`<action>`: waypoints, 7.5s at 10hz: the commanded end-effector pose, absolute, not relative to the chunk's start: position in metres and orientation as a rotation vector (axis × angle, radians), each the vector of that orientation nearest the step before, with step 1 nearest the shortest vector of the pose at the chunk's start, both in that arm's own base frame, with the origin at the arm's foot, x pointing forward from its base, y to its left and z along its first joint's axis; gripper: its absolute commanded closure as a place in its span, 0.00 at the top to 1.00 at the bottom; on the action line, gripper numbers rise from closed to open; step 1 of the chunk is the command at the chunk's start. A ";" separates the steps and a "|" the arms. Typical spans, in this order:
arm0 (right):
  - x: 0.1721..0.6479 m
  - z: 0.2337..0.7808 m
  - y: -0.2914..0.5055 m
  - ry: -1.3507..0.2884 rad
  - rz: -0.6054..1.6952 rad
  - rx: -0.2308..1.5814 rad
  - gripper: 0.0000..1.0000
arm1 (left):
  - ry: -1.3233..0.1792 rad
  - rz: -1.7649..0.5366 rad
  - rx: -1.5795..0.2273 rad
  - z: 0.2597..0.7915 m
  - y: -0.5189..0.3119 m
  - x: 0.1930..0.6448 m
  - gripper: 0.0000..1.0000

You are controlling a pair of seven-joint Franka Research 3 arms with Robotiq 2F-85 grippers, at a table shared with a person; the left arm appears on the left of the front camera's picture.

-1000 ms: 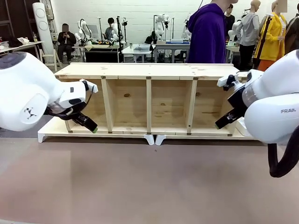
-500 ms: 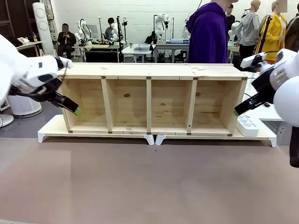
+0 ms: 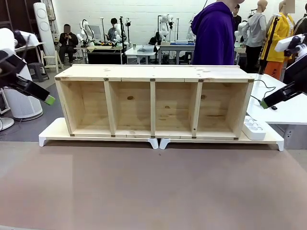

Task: Perform cable management.
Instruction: When the cord part of the Power Cable appears at the lower middle area of the table and stops, grasp the cord part of the Power Cable.

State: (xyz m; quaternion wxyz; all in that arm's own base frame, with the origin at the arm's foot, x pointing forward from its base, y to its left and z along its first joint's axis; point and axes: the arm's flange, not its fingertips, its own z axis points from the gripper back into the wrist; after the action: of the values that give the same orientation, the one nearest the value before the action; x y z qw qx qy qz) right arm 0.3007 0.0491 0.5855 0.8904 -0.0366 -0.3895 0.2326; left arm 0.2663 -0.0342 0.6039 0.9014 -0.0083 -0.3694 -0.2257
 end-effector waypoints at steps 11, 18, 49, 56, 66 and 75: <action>0.277 0.607 0.047 -0.866 0.486 -0.089 1.00 | -0.773 -0.469 0.013 0.618 -0.038 0.235 1.00; 0.277 0.607 0.047 -0.866 0.486 -0.089 1.00 | -0.773 -0.469 0.013 0.618 -0.038 0.235 1.00; 0.277 0.607 0.047 -0.866 0.486 -0.089 1.00 | -0.773 -0.469 0.013 0.618 -0.038 0.235 1.00; 0.277 0.607 0.047 -0.866 0.486 -0.089 1.00 | -0.773 -0.469 0.013 0.618 -0.038 0.235 1.00; 0.277 0.607 0.047 -0.866 0.486 -0.089 1.00 | -0.773 -0.469 0.013 0.618 -0.038 0.235 1.00; 0.277 0.607 0.047 -0.866 0.486 -0.089 1.00 | -0.773 -0.469 0.013 0.618 -0.038 0.235 1.00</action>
State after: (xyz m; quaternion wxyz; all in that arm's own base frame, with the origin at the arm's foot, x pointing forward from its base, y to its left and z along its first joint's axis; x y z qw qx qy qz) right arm 0.2746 0.0474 0.6088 0.8778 -0.0427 -0.4163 0.2331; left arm 0.2317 -0.0387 0.6173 0.9022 0.0061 -0.3687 -0.2238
